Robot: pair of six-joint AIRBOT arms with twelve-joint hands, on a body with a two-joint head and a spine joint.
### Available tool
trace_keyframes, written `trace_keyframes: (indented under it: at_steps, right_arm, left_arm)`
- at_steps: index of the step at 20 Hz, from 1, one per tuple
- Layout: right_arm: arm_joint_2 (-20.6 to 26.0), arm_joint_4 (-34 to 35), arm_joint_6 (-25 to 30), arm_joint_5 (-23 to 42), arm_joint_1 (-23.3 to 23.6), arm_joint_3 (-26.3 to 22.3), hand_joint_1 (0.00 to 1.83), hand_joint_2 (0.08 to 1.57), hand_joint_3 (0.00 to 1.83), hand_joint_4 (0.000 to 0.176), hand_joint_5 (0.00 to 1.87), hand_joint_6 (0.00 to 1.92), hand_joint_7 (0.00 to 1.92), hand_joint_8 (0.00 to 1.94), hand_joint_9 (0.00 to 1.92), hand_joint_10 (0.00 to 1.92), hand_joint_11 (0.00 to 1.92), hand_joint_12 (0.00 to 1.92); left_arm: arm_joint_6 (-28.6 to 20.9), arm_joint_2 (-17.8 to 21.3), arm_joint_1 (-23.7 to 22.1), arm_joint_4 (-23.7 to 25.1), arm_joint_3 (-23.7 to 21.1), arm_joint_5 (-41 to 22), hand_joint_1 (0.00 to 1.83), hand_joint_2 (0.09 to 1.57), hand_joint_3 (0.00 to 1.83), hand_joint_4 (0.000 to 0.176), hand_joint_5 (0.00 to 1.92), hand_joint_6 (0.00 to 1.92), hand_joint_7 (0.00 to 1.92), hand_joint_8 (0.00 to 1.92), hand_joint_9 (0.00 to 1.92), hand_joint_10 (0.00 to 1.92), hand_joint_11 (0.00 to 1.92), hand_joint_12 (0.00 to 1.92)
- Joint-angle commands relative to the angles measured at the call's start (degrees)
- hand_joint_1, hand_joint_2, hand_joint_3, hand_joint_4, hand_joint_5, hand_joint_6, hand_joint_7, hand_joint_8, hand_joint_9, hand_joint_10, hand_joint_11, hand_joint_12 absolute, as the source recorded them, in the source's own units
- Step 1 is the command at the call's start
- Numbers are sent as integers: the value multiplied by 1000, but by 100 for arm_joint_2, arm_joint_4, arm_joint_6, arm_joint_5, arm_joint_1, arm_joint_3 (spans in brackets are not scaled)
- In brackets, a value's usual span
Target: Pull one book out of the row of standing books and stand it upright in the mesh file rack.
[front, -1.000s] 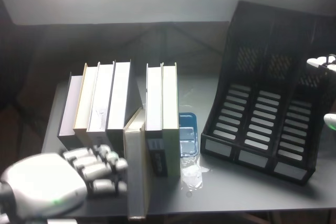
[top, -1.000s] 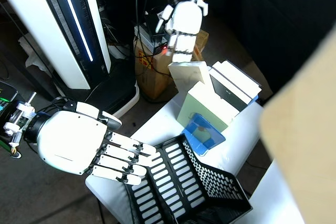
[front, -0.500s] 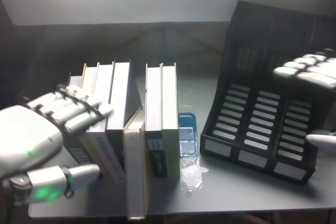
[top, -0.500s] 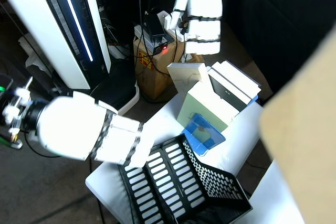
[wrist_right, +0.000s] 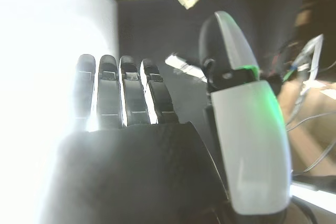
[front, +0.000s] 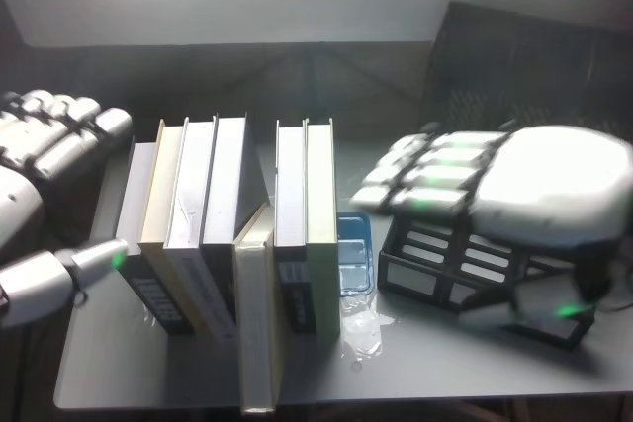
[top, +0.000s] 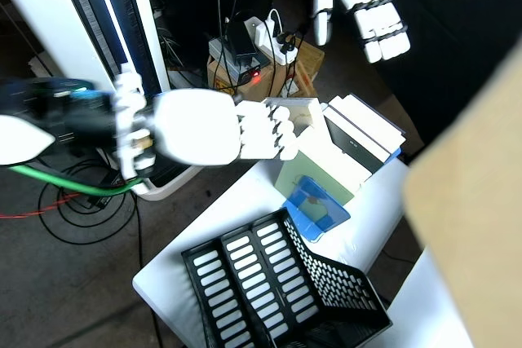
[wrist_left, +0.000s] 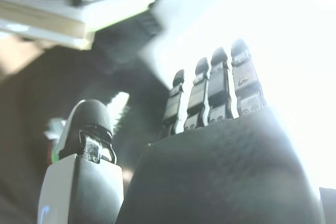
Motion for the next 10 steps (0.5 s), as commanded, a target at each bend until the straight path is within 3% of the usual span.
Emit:
trace_keyframes:
  at_steps: [1, 3, 5, 8, 10]
  right_arm:
    - [-130, -221, 228, 293, 138, 67, 818, 1109, 0, 0, 0, 0, 0, 0, 0, 0, 0, 0]
    - [-367, -719, 492, 125, 270, 180, 875, 1062, 0, 0, 0, 0, 0, 0, 0, 0, 0, 0]
    - [-612, -1210, 678, -54, 425, 264, 826, 1042, 0, 0, 0, 0, 0, 0, 0, 0, 0, 0]
    - [-902, -1589, 680, -215, 574, 358, 877, 1031, 0, 0, 0, 0, 0, 0, 0, 0, 0, 0]
    - [-1081, -1819, 679, -300, 676, 418, 774, 1057, 0, 0, 0, 0, 0, 0, 0, 0, 0, 0]
  left_arm:
    - [-110, -27, 30, -144, 78, -929, 289, 1268, 0, 70, 0, 0, 0, 0, 0, 0, 0, 0]
    - [-193, -32, 66, -283, 122, -1049, 238, 1263, 0, 73, 0, 0, 0, 0, 0, 0, 0, 0]
    - [-195, -26, 92, -393, 133, -1141, 270, 1258, 0, 43, 0, 0, 0, 0, 0, 0, 0, 0]
    - [-216, -50, 133, -492, 155, -1200, 353, 1250, 0, 46, 0, 0, 0, 0, 0, 0, 0, 0]
    - [-260, -79, 167, -552, 179, -1245, 393, 1242, 0, 46, 0, 0, 0, 0, 0, 0, 0, 0]
